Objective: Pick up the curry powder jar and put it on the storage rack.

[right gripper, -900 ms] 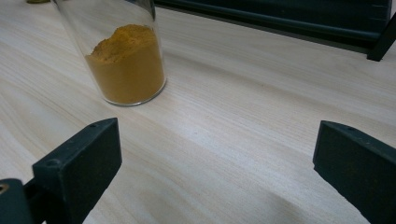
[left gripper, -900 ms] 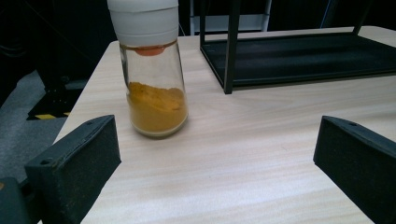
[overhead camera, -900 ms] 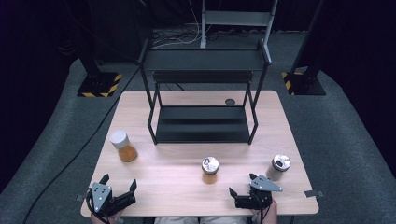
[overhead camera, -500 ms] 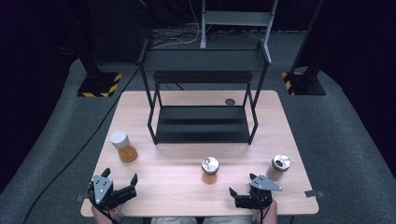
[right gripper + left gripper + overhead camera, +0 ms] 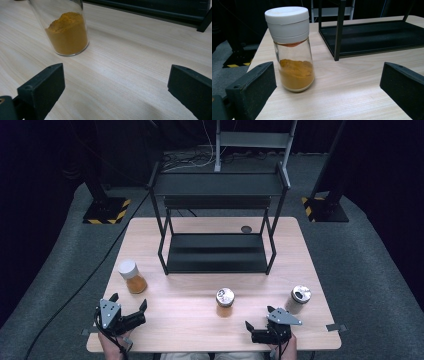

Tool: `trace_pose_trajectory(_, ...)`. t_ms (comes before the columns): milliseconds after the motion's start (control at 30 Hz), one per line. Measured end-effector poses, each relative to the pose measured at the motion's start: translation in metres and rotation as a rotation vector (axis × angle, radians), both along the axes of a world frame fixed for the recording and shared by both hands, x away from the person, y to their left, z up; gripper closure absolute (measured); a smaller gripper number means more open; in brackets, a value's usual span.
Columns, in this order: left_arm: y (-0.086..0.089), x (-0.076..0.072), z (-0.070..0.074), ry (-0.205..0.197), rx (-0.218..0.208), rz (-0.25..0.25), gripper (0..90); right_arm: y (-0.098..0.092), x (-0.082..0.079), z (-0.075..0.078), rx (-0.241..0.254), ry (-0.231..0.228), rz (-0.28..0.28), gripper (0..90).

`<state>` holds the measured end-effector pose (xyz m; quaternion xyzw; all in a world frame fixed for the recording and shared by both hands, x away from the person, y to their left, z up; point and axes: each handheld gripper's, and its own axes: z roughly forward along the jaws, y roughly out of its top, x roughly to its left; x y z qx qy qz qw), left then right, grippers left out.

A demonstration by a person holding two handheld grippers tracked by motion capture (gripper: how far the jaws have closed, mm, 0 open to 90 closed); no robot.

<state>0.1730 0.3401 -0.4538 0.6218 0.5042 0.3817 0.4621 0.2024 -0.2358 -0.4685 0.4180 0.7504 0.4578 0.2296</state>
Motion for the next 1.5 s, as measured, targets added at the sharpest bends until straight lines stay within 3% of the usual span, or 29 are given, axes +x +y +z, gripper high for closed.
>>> trace_pose_trajectory(1067, 0.017, 0.049, 0.013, 0.017, -0.012, 0.042, 0.0, 0.003, 0.000, 0.001, -0.018, 0.002, 0.002, 0.2)
trace_pose_trajectory(1500, 0.018, 0.075, 0.014, 0.058, -0.018, 0.061, 0.0, 0.003, 0.000, 0.001, -0.020, 0.000, 0.001, 0.2)
